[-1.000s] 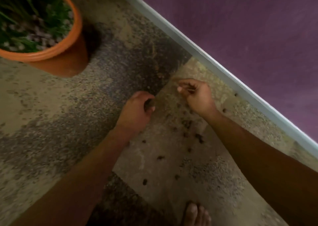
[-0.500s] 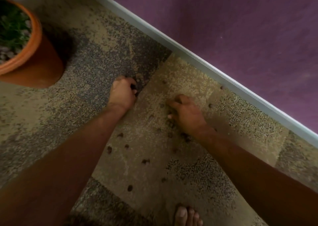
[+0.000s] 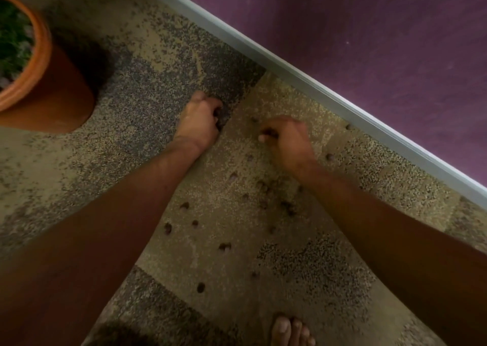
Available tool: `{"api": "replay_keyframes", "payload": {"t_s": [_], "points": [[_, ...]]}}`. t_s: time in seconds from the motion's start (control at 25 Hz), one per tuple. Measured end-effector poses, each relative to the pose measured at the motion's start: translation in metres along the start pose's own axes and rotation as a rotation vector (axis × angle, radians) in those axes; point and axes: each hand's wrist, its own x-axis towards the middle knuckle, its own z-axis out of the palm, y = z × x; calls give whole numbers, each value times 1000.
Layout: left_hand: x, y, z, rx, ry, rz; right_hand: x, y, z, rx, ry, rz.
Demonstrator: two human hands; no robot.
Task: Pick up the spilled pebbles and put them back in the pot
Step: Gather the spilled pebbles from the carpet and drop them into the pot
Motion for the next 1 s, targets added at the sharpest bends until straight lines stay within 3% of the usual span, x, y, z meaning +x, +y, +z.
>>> {"api": "replay_keyframes", "payload": {"t_s": [0.16, 0.36, 0.56, 0.68, 0.8, 0.92, 1.0], "points": [[13, -1, -2, 115, -96, 78, 42, -13, -2, -71, 29, -6], [9, 6, -2, 98, -56, -6, 59, -21, 11, -302, -149, -78], [2, 8, -6, 140, -63, -49, 55, -14, 13, -359, -173, -64], [-7, 0, -10, 55, -40, -128, 55, -17, 5, -122, -116, 123], [-20, -16, -26, -272, 137, -312, 49, -35, 4, 272, 14, 298], [-45, -34, -58, -551, 337, -423, 42, -84, 17, 868, -57, 467], [-60, -48, -87, -712, 451, -440, 45, -123, 28, 1049, -109, 445]]}}
